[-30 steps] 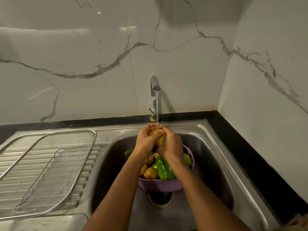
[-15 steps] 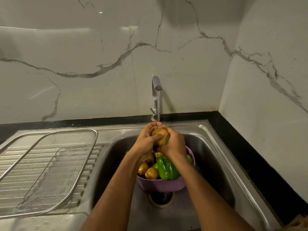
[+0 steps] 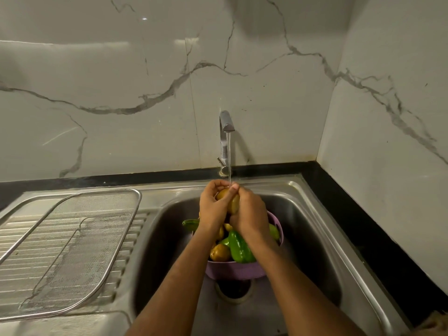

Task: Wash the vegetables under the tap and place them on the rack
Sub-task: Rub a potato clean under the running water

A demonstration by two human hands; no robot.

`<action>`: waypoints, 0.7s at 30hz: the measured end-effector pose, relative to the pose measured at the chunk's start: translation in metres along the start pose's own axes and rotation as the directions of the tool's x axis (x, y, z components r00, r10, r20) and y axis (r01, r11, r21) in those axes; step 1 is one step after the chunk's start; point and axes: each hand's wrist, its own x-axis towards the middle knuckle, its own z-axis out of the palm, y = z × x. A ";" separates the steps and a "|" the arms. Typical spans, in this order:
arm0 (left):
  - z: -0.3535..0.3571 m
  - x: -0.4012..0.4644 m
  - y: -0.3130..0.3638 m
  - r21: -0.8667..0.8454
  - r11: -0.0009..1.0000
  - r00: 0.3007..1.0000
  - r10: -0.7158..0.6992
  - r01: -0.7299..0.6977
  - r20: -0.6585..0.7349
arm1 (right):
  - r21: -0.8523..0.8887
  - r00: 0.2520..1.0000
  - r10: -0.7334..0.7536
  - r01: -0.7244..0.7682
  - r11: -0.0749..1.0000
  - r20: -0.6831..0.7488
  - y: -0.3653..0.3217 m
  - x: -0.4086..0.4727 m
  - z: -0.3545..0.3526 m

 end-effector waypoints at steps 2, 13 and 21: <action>-0.004 0.002 0.000 -0.019 0.999 0.998 -0.041 0.040 -0.049 | -0.027 0.999 -0.031 0.032 0.999 0.025 -0.003 -0.001 0.000; -0.026 0.010 0.016 -0.205 0.939 0.896 -0.175 0.277 0.408 | 0.044 0.997 0.053 -0.055 0.998 0.050 0.000 0.006 -0.014; -0.003 0.001 0.000 0.079 0.997 0.999 0.014 -0.018 0.050 | -0.012 0.996 -0.087 0.087 0.996 -0.027 0.003 0.003 -0.002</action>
